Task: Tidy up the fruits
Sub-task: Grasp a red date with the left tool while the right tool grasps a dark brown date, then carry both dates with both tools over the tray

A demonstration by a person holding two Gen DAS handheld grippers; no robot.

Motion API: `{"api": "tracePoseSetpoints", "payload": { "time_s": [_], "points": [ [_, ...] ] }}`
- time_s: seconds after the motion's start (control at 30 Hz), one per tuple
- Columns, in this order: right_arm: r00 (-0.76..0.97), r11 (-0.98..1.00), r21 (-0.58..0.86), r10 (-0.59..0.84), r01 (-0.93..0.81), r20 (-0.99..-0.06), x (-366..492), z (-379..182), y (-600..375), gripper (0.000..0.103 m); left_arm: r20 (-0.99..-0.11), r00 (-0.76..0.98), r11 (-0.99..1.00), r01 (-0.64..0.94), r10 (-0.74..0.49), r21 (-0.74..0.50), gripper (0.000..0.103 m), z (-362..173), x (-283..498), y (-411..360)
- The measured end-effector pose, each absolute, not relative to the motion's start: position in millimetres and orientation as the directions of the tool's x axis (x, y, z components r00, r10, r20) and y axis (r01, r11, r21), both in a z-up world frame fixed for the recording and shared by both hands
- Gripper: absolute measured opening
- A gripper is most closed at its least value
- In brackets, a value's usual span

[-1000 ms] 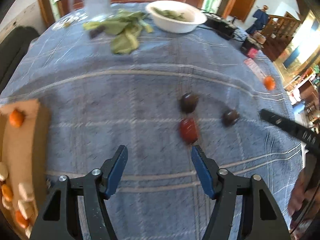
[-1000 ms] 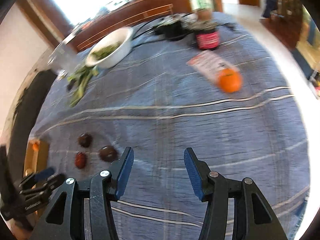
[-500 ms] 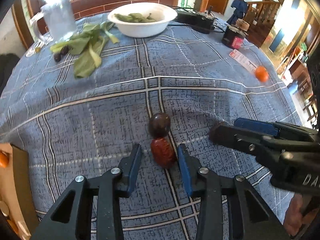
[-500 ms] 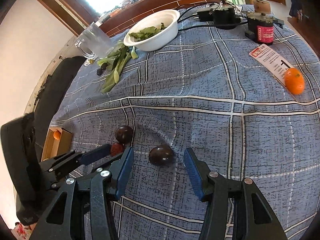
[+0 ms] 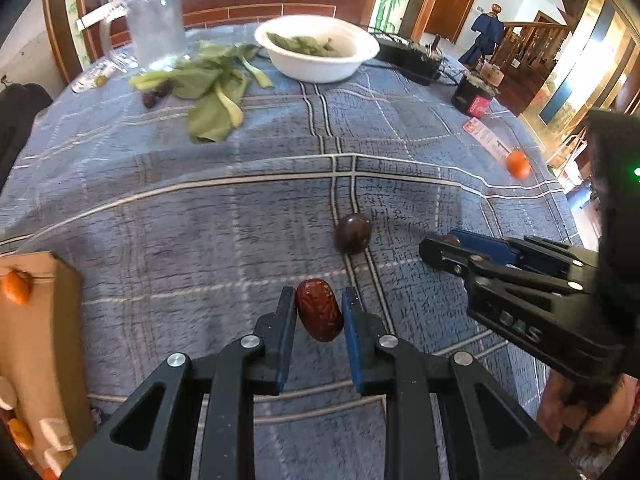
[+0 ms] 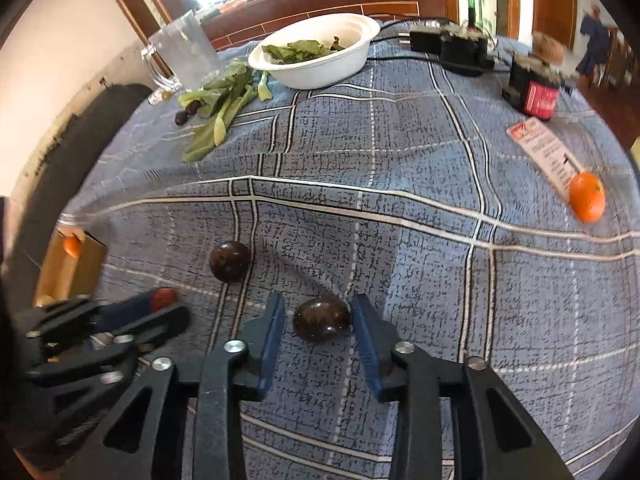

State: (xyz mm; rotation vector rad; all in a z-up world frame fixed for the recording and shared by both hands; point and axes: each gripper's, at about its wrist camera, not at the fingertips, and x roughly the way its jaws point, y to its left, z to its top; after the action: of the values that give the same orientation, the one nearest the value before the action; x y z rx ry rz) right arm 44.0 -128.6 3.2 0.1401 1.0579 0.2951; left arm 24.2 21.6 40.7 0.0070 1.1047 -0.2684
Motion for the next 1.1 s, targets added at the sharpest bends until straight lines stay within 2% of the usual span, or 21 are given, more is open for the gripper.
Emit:
{"api": "tracePoseSetpoints", "payload": {
  "time_s": [0.17,0.7,0.9,1.1],
  "points": [
    [0.469,0.968,0.181,0.244,-0.177,-0.849,38.6,7.5,-122.5,0.028,-0.863,0.461,0.967,0.228,-0.207,-0.11,0.022,63.1,7.9,33.8],
    [0.513,0.978,0.183,0.207,-0.098,-0.833,-45.8,66.9,-89.2,0.028,-0.832,0.492,0.966,0.157,-0.256,-0.204,0.022,89.4,-30.1,123.9],
    [0.521,0.968,0.181,0.246,-0.172,-0.817,-67.0,90.8,-28.0,0.029,-0.822,0.531,0.979,0.087,-0.203,-0.186,0.022,101.3,-51.2,185.8],
    [0.47,0.923,0.232,0.359,-0.308,-0.806,-84.7,102.8,49.9,0.029,-0.834,0.544,0.992,-0.014,-0.096,-0.123,0.022,99.5,-72.5,249.2]
  ]
}}
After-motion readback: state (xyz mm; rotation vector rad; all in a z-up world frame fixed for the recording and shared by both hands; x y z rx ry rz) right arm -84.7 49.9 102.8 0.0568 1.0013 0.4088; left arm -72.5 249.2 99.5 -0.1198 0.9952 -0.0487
